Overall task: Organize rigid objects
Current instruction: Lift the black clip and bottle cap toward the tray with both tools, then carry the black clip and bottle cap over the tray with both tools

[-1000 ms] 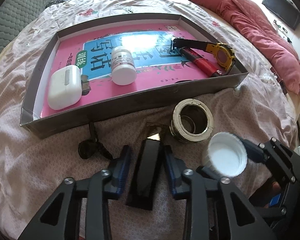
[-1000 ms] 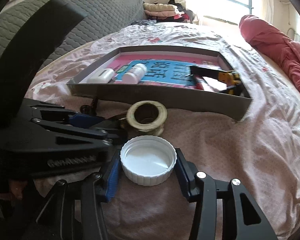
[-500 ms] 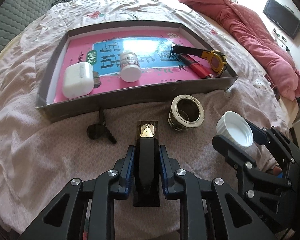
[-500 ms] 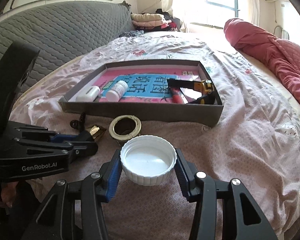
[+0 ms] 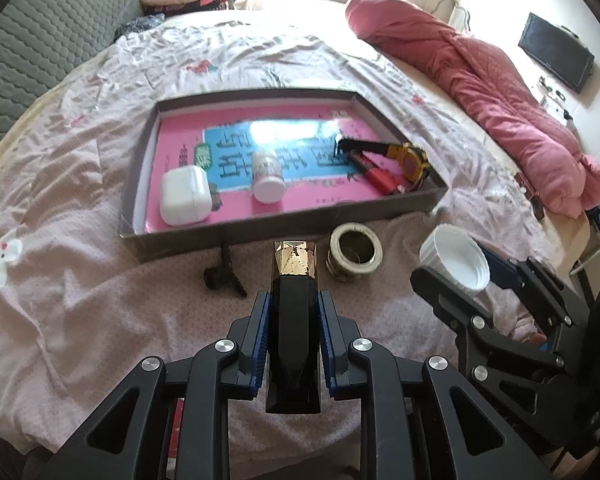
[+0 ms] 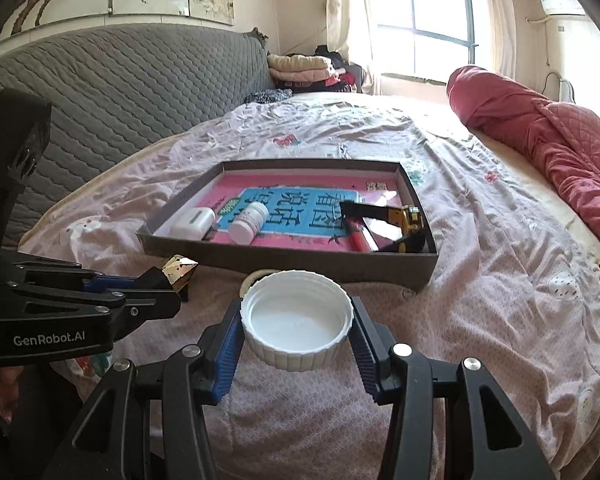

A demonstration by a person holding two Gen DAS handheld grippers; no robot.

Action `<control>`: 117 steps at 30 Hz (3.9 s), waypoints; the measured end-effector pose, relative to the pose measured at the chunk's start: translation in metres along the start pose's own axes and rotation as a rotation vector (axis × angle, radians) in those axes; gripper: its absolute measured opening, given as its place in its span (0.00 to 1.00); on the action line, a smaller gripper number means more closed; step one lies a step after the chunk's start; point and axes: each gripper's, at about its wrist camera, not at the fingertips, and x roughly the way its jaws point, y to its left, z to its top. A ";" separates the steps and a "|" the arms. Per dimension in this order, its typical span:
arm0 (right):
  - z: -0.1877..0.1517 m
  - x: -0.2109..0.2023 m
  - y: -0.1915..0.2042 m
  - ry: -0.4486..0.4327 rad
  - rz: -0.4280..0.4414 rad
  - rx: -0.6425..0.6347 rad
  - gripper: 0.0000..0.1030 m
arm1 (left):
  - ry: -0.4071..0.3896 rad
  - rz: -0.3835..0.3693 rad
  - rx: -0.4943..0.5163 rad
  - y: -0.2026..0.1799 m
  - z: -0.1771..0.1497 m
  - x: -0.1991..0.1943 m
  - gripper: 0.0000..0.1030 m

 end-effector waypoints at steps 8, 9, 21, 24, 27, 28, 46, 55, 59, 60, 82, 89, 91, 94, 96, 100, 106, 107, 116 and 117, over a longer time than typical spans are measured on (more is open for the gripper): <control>0.008 -0.013 -0.001 -0.065 -0.024 -0.013 0.49 | -0.053 0.007 0.000 -0.001 0.008 -0.014 0.22; 0.010 -0.015 0.000 -0.080 -0.035 -0.020 0.49 | -0.057 0.008 0.000 -0.001 0.009 -0.015 0.22; 0.022 -0.019 0.001 -0.129 -0.045 -0.042 0.49 | -0.115 0.043 -0.001 0.002 0.018 -0.018 0.22; 0.023 -0.018 0.000 -0.137 -0.048 -0.040 0.49 | -0.141 0.047 -0.023 0.010 0.022 -0.020 0.22; 0.024 -0.016 -0.003 -0.141 -0.049 -0.031 0.49 | -0.152 0.062 -0.035 0.018 0.026 -0.021 0.22; 0.026 -0.015 -0.003 -0.144 -0.050 -0.028 0.49 | -0.156 0.065 -0.040 0.020 0.027 -0.022 0.22; 0.042 -0.007 -0.024 -0.195 -0.092 0.032 0.49 | -0.191 0.090 -0.061 0.034 0.053 -0.016 0.22; 0.044 0.006 -0.034 -0.188 -0.109 0.051 0.49 | -0.186 0.090 -0.058 0.030 0.062 -0.003 0.22; 0.048 0.011 -0.037 -0.194 -0.113 0.060 0.49 | -0.179 0.092 -0.060 0.032 0.066 0.004 0.22; 0.049 0.013 -0.037 -0.195 -0.115 0.061 0.49 | -0.176 0.096 -0.058 0.033 0.067 0.006 0.22; 0.060 0.049 -0.042 -0.175 -0.116 0.054 0.49 | -0.141 0.110 -0.090 0.047 0.085 0.048 0.22; 0.068 0.061 -0.037 -0.176 -0.107 0.049 0.49 | -0.122 0.113 -0.078 0.043 0.090 0.062 0.22; 0.069 0.066 -0.033 -0.173 -0.103 0.035 0.49 | -0.113 0.111 -0.078 0.043 0.090 0.066 0.22; 0.069 0.073 -0.029 -0.160 -0.097 0.017 0.49 | -0.104 0.113 -0.074 0.041 0.089 0.071 0.22; 0.067 0.077 -0.027 -0.147 -0.088 0.012 0.49 | -0.097 0.110 -0.072 0.040 0.087 0.075 0.22; 0.067 0.081 -0.028 -0.135 -0.080 0.010 0.49 | -0.086 0.106 -0.069 0.038 0.085 0.080 0.22; 0.067 0.084 -0.029 -0.128 -0.075 0.012 0.49 | -0.072 0.103 -0.058 0.034 0.082 0.085 0.22; 0.067 0.085 -0.029 -0.129 -0.076 0.011 0.49 | -0.070 0.101 -0.059 0.033 0.082 0.086 0.22; 0.067 0.093 -0.029 -0.100 -0.052 0.006 0.49 | -0.063 0.096 -0.054 0.031 0.081 0.093 0.22; 0.066 0.094 -0.029 -0.094 -0.051 0.006 0.49 | -0.063 0.095 -0.055 0.031 0.082 0.093 0.22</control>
